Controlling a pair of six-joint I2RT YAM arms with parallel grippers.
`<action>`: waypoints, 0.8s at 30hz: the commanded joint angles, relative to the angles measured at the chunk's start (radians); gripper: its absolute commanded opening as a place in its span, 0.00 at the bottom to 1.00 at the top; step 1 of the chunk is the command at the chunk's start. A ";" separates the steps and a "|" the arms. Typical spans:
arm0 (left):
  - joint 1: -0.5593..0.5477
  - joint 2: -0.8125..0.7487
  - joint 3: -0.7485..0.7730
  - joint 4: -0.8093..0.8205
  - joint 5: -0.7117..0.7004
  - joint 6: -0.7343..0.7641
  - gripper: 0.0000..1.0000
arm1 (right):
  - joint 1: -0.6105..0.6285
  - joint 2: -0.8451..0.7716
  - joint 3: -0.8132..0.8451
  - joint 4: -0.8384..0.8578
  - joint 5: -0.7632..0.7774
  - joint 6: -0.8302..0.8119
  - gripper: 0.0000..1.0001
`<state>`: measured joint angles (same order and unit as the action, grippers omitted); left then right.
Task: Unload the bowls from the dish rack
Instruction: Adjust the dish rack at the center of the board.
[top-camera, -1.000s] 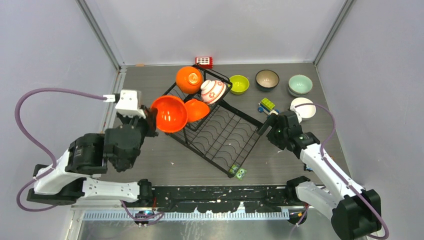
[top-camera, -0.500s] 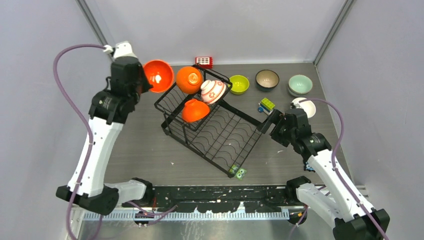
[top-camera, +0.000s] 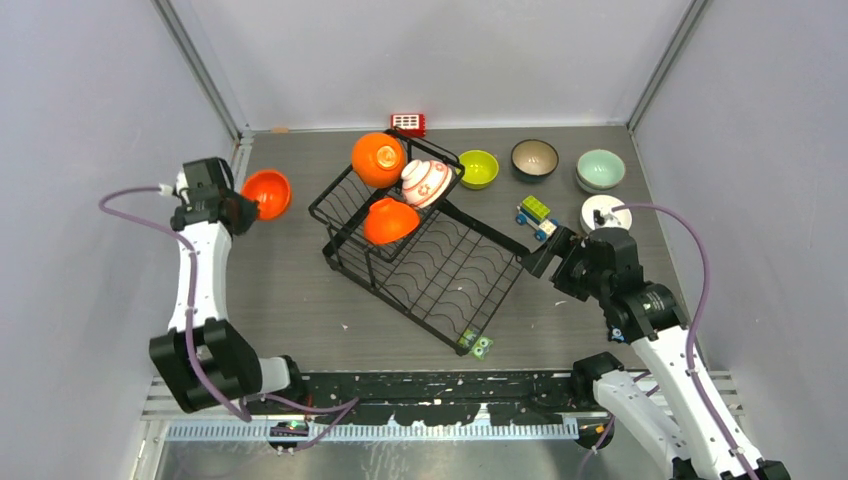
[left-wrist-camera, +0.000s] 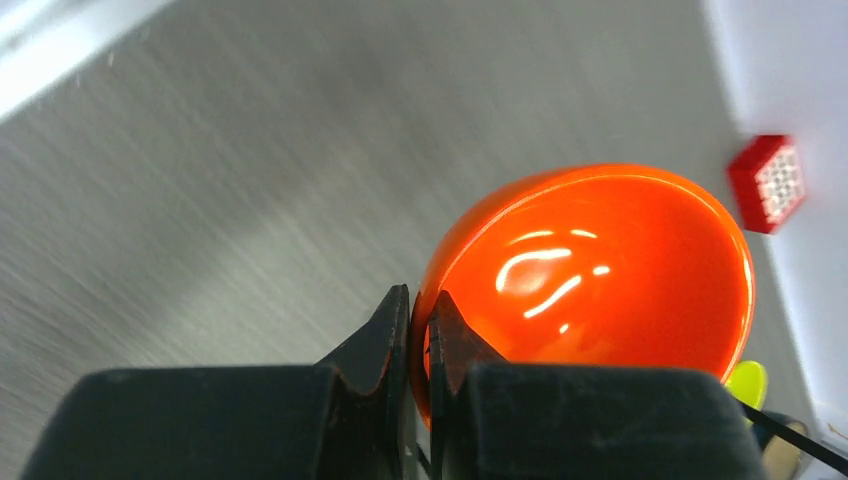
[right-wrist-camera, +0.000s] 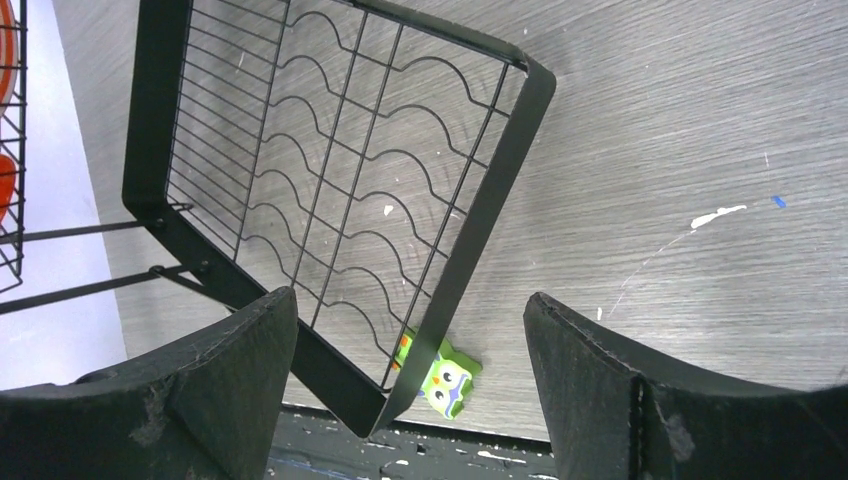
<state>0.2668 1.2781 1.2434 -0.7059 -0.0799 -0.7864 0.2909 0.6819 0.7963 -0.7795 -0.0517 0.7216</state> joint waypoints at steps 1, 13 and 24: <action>0.038 0.025 -0.129 0.185 0.067 -0.123 0.00 | 0.006 -0.039 0.011 -0.012 -0.030 -0.017 0.86; 0.048 0.174 -0.297 0.329 -0.026 -0.182 0.00 | 0.007 -0.047 0.008 -0.013 -0.074 0.007 0.86; 0.047 0.227 -0.252 0.256 -0.165 -0.081 0.00 | 0.005 -0.056 0.013 -0.011 -0.069 0.025 0.87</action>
<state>0.3077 1.4906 0.9348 -0.4633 -0.1688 -0.9249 0.2928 0.6388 0.7864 -0.8047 -0.1112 0.7361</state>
